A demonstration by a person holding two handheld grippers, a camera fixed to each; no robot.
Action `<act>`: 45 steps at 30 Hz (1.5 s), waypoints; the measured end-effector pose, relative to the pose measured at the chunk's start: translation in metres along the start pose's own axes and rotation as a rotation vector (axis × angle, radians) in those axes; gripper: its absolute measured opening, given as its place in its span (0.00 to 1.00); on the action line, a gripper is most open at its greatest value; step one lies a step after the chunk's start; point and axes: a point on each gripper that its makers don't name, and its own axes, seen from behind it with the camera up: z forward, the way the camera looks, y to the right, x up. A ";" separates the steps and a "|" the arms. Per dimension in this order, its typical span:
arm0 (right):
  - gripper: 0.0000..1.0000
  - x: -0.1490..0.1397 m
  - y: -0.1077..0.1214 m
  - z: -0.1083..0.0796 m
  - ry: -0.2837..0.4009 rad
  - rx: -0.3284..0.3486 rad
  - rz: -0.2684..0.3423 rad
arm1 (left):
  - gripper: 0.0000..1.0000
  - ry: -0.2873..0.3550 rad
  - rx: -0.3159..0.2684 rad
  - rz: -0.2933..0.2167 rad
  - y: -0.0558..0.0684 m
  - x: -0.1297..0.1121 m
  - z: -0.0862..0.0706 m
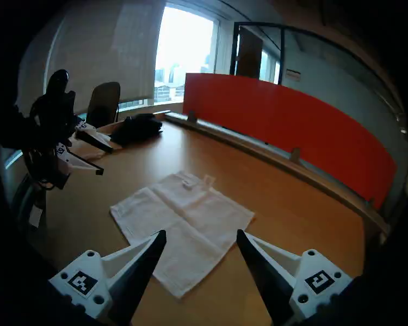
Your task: Fold towel
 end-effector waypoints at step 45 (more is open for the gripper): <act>1.00 -0.148 -0.036 0.043 -0.301 0.118 0.005 | 0.96 -0.293 -0.112 0.022 0.040 -0.122 0.062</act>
